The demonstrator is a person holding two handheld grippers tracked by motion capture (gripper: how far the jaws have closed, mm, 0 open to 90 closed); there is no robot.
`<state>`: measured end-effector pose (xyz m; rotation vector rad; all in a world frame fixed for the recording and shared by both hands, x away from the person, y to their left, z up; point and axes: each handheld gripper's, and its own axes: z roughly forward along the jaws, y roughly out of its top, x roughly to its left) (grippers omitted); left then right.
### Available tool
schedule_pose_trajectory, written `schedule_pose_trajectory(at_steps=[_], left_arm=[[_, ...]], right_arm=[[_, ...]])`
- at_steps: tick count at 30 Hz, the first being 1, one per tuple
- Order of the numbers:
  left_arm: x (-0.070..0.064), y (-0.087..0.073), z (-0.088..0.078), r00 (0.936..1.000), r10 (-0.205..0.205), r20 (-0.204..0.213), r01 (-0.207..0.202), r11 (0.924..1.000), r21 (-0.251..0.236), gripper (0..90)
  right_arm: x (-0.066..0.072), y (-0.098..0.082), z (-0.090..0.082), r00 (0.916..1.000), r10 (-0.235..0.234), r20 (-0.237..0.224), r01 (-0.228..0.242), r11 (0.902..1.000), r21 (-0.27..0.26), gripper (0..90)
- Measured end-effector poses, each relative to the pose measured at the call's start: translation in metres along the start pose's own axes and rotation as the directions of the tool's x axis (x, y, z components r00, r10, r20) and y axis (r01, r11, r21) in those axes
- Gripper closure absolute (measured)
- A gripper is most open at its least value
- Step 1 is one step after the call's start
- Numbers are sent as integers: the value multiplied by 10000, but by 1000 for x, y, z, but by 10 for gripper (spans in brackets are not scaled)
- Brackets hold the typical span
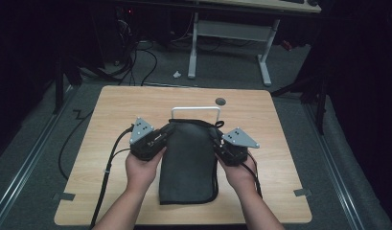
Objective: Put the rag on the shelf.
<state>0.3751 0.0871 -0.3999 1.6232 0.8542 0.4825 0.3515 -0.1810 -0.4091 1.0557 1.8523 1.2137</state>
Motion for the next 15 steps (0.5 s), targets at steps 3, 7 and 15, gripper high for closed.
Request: schedule_pose_trajectory(at_steps=[3, 7, 15], left_arm=[[1, 7, -1, 10000, 48, -16, -48, 9998, -177, 830], [1, 16, -3, 9999, 124, -28, -125, 9993, -366, 831], [0, 36, -6, 9995, 329, 9, -328, 9969, -711, 832]], right_arm=[[-1, 8, -1, 10000, -2, 8, 2, 9998, -183, 778], [-2, 17, -3, 10000, 19, 29, -18, 9992, -402, 779], [-7, 36, -7, 9999, 146, 69, -140, 9967, -797, 778]])
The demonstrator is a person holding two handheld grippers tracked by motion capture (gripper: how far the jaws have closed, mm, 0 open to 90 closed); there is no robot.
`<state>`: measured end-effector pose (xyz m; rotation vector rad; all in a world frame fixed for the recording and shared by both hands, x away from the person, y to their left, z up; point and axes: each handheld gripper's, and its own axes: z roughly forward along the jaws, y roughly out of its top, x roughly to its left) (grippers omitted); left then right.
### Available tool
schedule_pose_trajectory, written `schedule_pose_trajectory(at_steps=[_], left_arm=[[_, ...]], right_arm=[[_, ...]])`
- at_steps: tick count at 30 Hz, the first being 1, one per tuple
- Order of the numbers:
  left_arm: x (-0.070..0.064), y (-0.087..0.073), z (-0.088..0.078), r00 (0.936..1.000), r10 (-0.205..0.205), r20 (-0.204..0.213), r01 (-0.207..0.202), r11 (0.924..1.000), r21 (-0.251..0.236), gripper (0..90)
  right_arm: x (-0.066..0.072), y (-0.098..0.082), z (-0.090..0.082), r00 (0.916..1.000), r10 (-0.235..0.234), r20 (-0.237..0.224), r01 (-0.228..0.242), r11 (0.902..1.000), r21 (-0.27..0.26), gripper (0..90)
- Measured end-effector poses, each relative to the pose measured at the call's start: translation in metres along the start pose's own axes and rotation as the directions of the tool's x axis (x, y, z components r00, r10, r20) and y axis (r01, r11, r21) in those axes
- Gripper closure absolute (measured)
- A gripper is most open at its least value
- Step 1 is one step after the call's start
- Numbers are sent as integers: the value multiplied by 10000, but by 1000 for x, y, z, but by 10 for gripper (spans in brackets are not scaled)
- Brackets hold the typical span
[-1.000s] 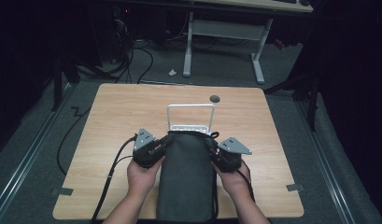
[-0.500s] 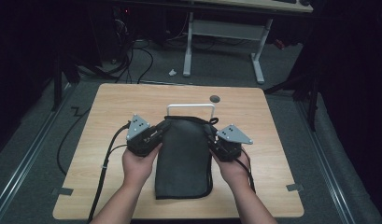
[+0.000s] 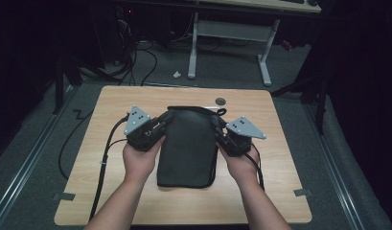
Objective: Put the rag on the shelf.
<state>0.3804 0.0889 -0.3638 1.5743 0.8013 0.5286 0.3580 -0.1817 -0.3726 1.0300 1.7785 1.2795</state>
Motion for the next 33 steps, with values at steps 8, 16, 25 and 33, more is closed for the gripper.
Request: schedule_pose_trajectory(at_steps=[8, 16, 25, 33], left_arm=[[0, 18, 3, 9998, 190, -13, -190, 9995, -271, 833], [4, 32, 10, 9995, 306, -48, -307, 9989, -354, 833], [14, 47, 28, 9985, 550, 5, -550, 9982, -225, 838], [25, 57, 46, 9980, 588, -234, -592, 9981, -156, 836]], right_arm=[[-7, 20, -3, 9999, 61, 103, -57, 9993, -378, 779], [-14, 38, -2, 9997, 105, 221, -92, 9984, -554, 781], [-25, 49, 9, 9993, 60, 370, -41, 9987, -508, 783], [-36, 61, 24, 9990, 134, 424, -114, 9989, -463, 784]])
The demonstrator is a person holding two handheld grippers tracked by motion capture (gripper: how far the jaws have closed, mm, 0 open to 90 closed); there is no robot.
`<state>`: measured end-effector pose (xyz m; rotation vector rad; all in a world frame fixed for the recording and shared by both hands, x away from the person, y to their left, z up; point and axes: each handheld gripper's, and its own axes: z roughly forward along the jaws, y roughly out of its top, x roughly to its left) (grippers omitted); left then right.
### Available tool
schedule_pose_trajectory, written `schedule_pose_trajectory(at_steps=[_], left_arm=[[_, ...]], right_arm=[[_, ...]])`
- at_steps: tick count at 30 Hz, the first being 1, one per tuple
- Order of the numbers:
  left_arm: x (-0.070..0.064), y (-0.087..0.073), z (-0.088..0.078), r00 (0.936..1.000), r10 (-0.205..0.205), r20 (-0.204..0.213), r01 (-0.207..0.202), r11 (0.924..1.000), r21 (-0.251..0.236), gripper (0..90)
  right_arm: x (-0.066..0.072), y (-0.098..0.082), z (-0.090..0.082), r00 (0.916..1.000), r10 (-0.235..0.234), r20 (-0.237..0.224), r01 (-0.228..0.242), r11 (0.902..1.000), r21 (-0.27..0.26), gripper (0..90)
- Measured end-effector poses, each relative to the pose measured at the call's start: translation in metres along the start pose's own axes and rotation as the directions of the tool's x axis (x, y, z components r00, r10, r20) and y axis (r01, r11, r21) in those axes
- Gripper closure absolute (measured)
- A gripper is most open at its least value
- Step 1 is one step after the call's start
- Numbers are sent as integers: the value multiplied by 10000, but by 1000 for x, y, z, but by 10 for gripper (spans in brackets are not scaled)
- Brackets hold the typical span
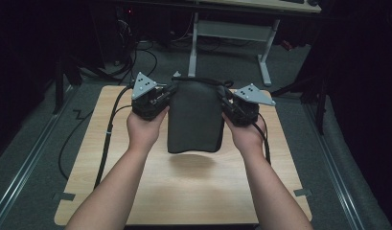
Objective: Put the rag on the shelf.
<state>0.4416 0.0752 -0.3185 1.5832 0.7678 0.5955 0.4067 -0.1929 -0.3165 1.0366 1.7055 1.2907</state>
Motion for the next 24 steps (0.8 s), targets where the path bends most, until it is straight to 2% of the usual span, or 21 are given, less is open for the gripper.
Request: schedule_pose_trajectory(at_steps=[4, 7, 12, 15, 19, 24], left_arm=[[8, 6, 8, 9999, -128, -27, 127, 9999, -79, 836], [13, 9, 16, 9998, 39, -169, -38, 10000, 39, 834], [23, 10, 32, 9997, 67, -243, -61, 9998, 213, 833], [30, 5, 43, 9997, 19, -240, -8, 9990, 442, 830], [35, -4, 55, 9997, 124, -220, -105, 9965, 826, 830], [41, -14, 63, 9996, 86, -258, -55, 9929, 1186, 831]], right_arm=[[-5, 7, 8, 10000, -83, -6, 83, 9999, -63, 784], [-8, 12, 15, 9997, -246, 25, 246, 9997, -24, 783], [-16, 13, 29, 9992, -389, 23, 389, 9992, 33, 783], [-23, 10, 42, 9997, -255, -36, 256, 9995, 193, 783], [-32, 1, 58, 9995, -312, -66, 315, 9978, 582, 783], [-36, -8, 69, 9993, -338, -131, 348, 9956, 865, 783]])
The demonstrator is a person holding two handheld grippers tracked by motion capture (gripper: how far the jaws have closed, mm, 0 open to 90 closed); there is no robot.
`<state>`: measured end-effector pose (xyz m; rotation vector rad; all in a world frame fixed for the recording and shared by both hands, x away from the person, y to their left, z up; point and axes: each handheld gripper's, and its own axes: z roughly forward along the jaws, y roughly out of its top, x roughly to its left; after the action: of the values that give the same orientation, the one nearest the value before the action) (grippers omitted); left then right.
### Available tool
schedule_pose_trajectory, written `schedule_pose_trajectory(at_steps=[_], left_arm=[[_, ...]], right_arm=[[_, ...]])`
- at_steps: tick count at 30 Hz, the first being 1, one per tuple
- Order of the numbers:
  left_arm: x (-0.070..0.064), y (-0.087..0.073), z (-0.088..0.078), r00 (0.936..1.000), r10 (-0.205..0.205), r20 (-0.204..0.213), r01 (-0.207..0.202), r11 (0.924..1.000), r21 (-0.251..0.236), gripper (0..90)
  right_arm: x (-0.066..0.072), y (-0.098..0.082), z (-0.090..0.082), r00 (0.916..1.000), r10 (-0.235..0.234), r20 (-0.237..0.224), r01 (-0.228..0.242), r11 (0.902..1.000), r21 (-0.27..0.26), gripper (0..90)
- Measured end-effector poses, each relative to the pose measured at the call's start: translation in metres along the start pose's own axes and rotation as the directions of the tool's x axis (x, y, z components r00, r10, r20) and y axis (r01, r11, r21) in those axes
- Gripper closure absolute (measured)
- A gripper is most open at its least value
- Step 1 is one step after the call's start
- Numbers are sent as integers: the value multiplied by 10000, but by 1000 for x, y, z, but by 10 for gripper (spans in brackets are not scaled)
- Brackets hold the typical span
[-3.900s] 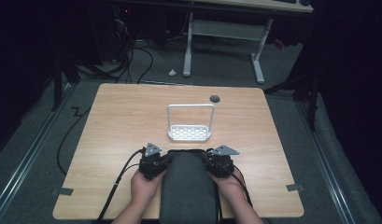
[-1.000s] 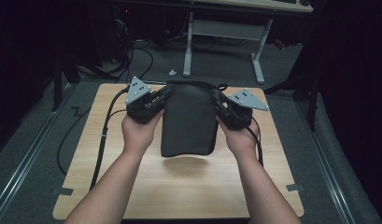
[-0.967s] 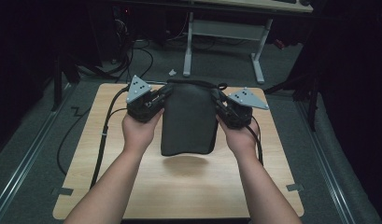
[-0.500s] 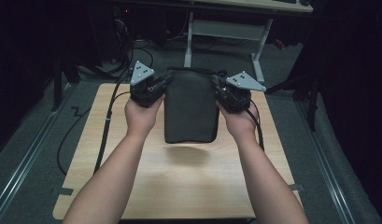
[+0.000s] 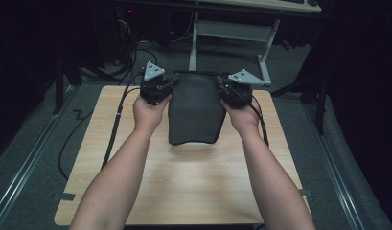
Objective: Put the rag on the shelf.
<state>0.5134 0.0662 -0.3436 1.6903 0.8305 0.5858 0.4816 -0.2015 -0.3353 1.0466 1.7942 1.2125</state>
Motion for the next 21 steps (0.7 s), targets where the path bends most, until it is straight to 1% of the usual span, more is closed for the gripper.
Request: schedule_pose_trajectory(at_steps=[1, 4, 6, 7, 10, 15, 19, 20, 21], left_arm=[[0, -2, 1, 10000, 17, -22, -17, 10000, 63, 831], [1, -7, 3, 10000, 52, -55, -50, 9995, 311, 836], [2, -11, 4, 9999, -156, 9, 155, 9993, 333, 840], [2, -14, 4, 9998, -194, 12, 194, 9991, 379, 839], [1, -19, 6, 9999, -105, 12, 104, 9985, 531, 840], [1, -28, 11, 9999, -122, 63, 116, 9960, 891, 840], [4, -37, 17, 9995, -284, 166, 262, 9926, 1188, 846], [5, -39, 17, 9991, -371, 184, 345, 9914, 1262, 853], [7, -41, 18, 9982, -546, 251, 511, 9909, 1245, 855]], right_arm=[[0, -1, 1, 10000, 66, -25, -66, 10000, 73, 783], [0, -5, 4, 9999, -137, -55, 138, 9997, 207, 783], [1, -9, 4, 9998, -160, -149, 164, 9995, 275, 784], [1, -10, 3, 9997, -136, -187, 142, 9995, 292, 783], [1, -15, 4, 9995, -201, -257, 212, 9988, 432, 783], [-2, -23, 11, 9995, -154, -277, 176, 9966, 806, 782], [-4, -33, 17, 9990, -237, -370, 275, 9940, 1061, 782], [-4, -35, 18, 9989, -187, -423, 235, 9929, 1167, 782], [-5, -38, 19, 9986, -168, -505, 230, 9920, 1245, 783]])
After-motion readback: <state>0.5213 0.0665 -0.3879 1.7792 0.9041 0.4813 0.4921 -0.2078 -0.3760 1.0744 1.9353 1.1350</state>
